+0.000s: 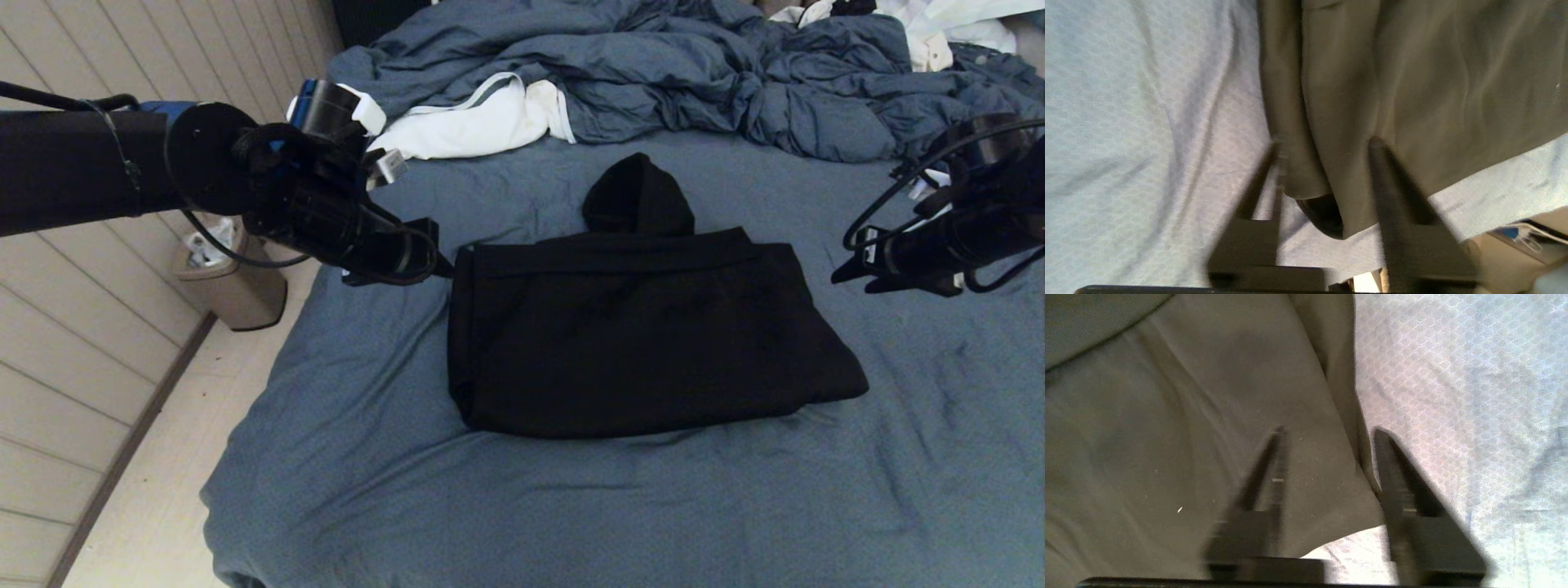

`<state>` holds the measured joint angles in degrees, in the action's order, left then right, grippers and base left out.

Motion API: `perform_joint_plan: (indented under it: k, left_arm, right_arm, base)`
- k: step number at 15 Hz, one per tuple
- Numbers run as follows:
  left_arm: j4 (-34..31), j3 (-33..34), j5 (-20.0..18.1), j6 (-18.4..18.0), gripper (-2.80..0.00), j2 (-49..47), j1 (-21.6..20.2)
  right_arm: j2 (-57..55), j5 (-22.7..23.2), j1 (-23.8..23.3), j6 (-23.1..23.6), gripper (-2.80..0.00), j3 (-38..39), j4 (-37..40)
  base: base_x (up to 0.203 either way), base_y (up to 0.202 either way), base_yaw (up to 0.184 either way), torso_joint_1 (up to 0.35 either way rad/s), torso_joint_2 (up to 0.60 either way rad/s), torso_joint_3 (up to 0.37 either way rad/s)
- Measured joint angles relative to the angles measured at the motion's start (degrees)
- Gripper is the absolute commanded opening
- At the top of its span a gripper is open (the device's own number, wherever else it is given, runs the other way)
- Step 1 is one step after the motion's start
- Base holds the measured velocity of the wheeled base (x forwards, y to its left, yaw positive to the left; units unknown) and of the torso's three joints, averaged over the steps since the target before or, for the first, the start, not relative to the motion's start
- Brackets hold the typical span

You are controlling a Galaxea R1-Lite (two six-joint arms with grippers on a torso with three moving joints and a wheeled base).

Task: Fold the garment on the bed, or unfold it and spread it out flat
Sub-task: Fold the black sweatshirt

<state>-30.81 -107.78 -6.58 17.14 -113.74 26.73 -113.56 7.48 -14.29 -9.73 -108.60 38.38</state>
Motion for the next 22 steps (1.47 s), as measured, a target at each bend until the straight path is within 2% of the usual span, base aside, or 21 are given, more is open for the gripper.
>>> perform_joint_plan:
  k: [3,7,10,13,17,22]
  left_arm:
    - [2.2,0.3,0.0,-0.1,0.00,-2.2,-0.4]
    - [9.2,3.5,-0.1,-0.1,0.00,-6.6,-1.0]
    - [14.0,5.4,-3.3,0.0,0.00,-9.5,-2.3]
    - [15.0,5.0,-4.1,1.1,0.00,-11.8,-2.5]
    - [18.4,7.3,-4.2,1.3,0.00,-12.3,-1.6]
    - [27.6,13.5,-3.7,1.0,0.00,-12.5,1.2]
  right_arm:
    - [0.0,0.2,-0.1,0.5,0.00,0.8,-0.2]
    - [-0.6,0.9,-0.3,0.7,0.00,1.0,-0.3]
    - [-1.2,1.5,-0.2,0.7,0.00,1.0,-0.4]
    - [-1.8,1.5,0.0,0.7,0.00,1.1,-0.4]
    - [-2.1,1.4,0.0,0.7,0.00,1.3,-0.4]
    - [-1.8,1.4,-0.1,0.7,0.00,3.2,-0.4]
  base:
    - [0.000,0.000,0.000,0.000,0.00,0.000]
    - [0.000,0.000,0.000,0.000,0.00,0.000]
    - [0.000,0.000,0.000,0.000,0.00,0.000]
    - [0.000,0.000,0.000,0.000,0.00,0.000]
    - [0.000,0.000,0.000,0.000,0.00,0.000]
    - [0.000,0.000,0.000,0.000,0.00,0.000]
